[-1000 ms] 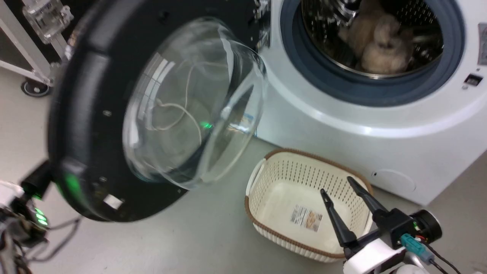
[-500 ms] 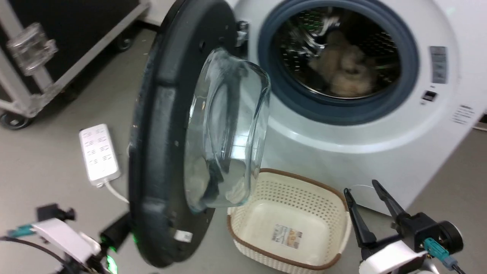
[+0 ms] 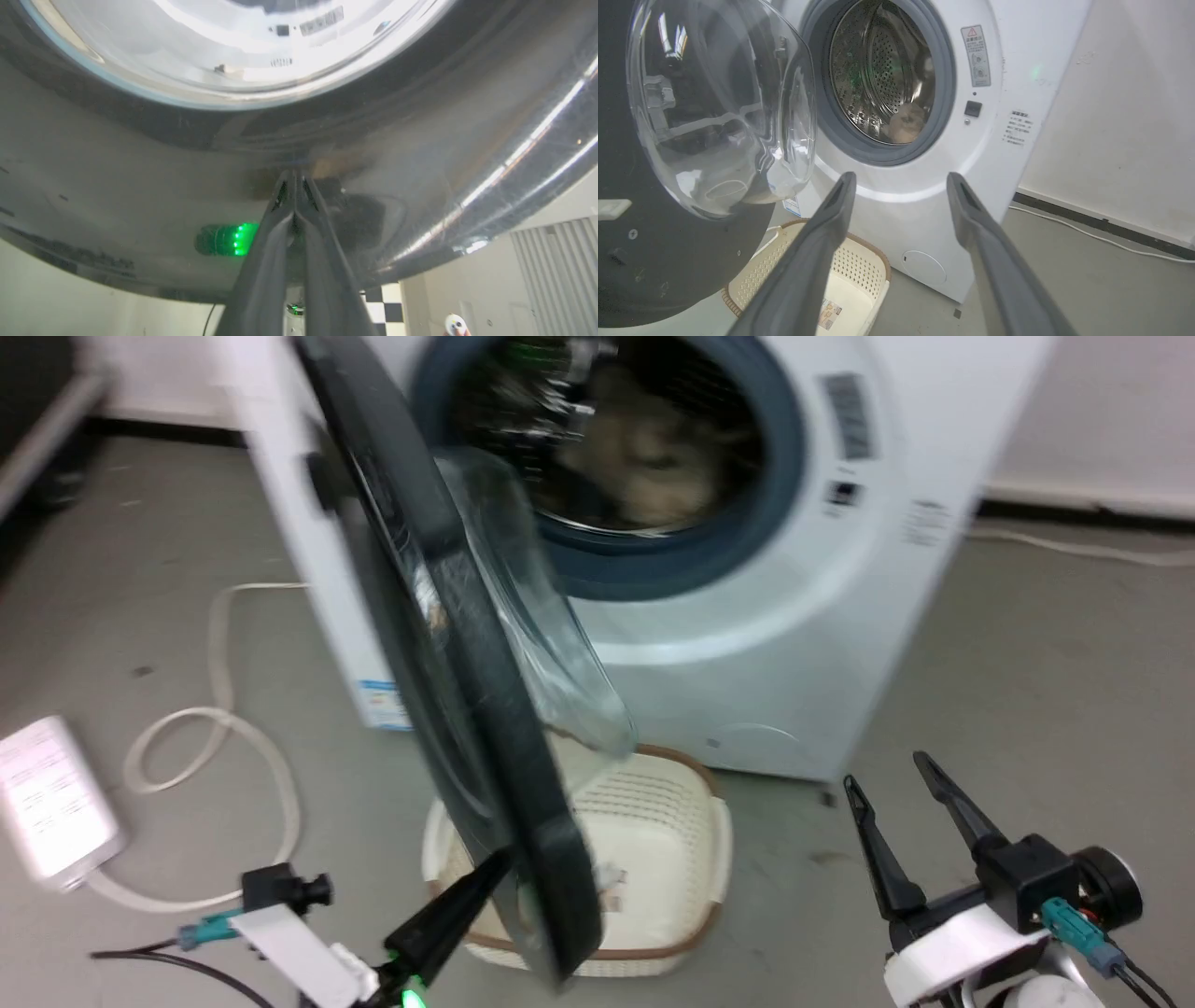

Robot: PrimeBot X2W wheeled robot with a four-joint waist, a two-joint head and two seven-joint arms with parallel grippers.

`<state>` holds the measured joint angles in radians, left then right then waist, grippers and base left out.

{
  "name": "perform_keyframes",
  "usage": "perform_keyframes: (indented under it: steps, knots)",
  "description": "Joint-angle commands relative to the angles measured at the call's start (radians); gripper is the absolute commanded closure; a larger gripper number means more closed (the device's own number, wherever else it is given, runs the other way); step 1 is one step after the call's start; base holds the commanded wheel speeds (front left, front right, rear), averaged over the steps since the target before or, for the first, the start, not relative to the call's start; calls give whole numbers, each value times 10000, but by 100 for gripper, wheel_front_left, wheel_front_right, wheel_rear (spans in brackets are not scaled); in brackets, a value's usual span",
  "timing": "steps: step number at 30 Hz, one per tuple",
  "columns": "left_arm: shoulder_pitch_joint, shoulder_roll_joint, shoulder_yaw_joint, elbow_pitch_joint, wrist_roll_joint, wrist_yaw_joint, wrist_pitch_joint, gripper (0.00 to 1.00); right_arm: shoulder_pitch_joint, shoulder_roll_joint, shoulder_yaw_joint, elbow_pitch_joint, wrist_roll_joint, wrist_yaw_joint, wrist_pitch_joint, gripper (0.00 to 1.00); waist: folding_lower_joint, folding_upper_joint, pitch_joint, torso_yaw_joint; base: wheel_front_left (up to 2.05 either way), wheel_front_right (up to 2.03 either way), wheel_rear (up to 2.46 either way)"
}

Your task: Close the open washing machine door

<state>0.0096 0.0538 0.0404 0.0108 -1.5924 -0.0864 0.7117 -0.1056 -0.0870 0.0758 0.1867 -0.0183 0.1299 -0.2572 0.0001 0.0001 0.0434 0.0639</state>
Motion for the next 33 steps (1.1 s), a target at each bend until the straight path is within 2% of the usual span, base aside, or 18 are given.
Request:
perform_keyframes:
  steps: [1,11,19,27,31,33]
  knots:
    - [-69,-33,-239,22,-184,-107,-287,100,-145,-30,28,-43,-59,8,-46,0,-1,-1,447,-1126,0,0,0]
    - [-1908,-34,-1235,900,-930,-341,-2242,100,-413,169,45,-198,53,8,-46,0,-1,-1,1534,-3447,0,0,0]
    - [-4210,-35,-1152,2487,-707,-284,-3656,100,-565,343,237,-276,250,8,-46,0,-1,-1,2223,-4735,0,0,0]
    - [-5769,-33,-788,4183,-401,-348,-4521,100,-536,363,341,-301,518,8,-46,0,-1,-1,2369,-4950,0,0,0]
    - [-5821,-28,-842,4786,-252,-427,-4621,100,-448,365,294,-255,423,8,-46,0,-1,-1,2017,-4670,0,0,0]
    - [-5334,20,-969,4411,45,-437,-4730,100,-345,366,215,-267,303,8,-46,0,-1,-1,1713,-4320,0,0,0]
